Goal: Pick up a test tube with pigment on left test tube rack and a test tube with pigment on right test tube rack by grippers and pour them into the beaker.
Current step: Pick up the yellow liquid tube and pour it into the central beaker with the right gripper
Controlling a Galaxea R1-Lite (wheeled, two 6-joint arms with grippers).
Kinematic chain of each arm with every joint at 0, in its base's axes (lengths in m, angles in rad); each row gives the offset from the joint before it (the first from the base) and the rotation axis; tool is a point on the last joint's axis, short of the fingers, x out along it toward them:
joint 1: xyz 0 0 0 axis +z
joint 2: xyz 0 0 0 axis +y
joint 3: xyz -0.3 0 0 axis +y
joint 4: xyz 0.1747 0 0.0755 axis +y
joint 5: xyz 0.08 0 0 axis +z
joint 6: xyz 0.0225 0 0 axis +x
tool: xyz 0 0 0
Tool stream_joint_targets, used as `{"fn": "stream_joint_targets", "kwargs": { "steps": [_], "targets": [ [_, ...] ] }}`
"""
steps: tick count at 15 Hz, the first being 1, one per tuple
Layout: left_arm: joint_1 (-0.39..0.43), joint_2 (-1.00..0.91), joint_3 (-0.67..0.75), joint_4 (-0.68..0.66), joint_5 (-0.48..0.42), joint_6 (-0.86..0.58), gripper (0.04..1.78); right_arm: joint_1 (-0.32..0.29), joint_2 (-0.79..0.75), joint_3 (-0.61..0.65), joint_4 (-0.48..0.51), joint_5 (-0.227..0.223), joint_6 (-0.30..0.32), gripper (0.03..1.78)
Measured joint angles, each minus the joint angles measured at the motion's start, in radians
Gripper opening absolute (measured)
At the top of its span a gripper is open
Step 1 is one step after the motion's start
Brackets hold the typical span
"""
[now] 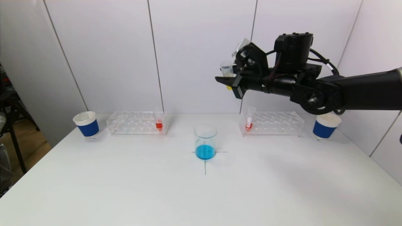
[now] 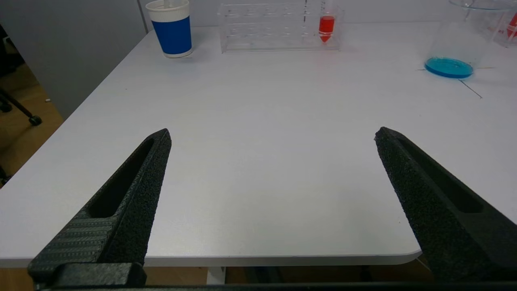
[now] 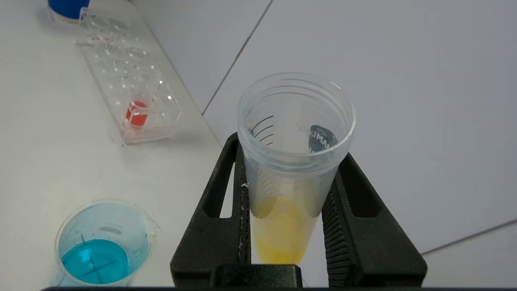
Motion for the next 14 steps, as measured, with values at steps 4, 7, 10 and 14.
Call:
{"fn": "stream_joint_targets", "kwargs": {
  "steps": [4, 7, 10, 14],
  "targets": [
    [0.000, 0.000, 0.000, 0.000, 0.000, 0.000, 1.76, -0.001, 0.056, 0.006, 0.044, 0.095, -0.151, 0.56],
    [0.000, 0.000, 0.000, 0.000, 0.000, 0.000, 1.76, 0.007, 0.089, -0.010, 0.061, 0.117, -0.245, 0.56],
    [0.000, 0.000, 0.000, 0.000, 0.000, 0.000, 1.76, 0.010, 0.117, -0.016, 0.071, 0.117, -0.339, 0.56],
    [-0.002, 0.000, 0.000, 0.000, 0.000, 0.000, 1.76, 0.022, 0.163, -0.016, 0.056, 0.119, -0.422, 0.56]
  ]
}}
